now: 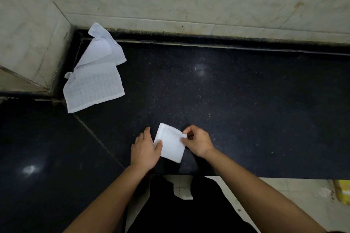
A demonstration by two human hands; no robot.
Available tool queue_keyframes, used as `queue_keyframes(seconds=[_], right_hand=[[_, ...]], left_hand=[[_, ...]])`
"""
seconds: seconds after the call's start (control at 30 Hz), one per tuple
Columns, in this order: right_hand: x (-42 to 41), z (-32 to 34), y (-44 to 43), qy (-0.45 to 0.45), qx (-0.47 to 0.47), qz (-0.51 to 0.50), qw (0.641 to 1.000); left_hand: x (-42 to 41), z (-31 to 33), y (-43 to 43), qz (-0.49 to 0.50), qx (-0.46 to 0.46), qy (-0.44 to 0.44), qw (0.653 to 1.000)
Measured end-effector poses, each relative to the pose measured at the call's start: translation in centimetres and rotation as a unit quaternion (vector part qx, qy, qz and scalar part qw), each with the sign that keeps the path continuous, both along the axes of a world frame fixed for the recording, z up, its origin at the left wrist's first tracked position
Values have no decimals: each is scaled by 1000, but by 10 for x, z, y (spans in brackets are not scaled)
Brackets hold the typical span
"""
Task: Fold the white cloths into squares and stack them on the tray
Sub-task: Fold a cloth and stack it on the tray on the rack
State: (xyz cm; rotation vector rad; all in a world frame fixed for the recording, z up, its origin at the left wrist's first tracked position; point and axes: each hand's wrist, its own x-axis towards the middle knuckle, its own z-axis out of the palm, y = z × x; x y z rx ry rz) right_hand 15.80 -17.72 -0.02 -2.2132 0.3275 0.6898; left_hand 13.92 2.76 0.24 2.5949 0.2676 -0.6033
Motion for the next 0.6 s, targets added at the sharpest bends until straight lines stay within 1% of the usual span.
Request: queue_keyframes(seconds=[0.1, 0.2, 0.23, 0.3, 0.37, 0.43, 0.5, 0.6], right_hand=[[0, 10, -4, -30, 30, 47, 998], [-1, 22, -11, -57, 42, 79, 994], [-1, 25, -14, -59, 45, 83, 994], [-1, 35, -21, -55, 51, 86, 993], [1, 45, -28, -47, 52, 78, 995], [2, 54, -34, -38, 54, 65, 996], [0, 63, -37, -27, 63, 46, 997], [-5, 72, -37, -1, 96, -10, 995]], left_hand=[[23, 13, 0, -107, 0, -3, 994], [45, 25, -3, -236, 0, 51, 970], [50, 28, -3, -267, 1, 64, 962], [58, 33, -5, -301, -10, 54, 952], [62, 37, -5, -296, -39, 26, 954], [63, 43, -2, -271, -95, 18, 958], [63, 52, 3, -218, -190, 34, 957], [57, 66, 5, -125, -322, 63, 936]])
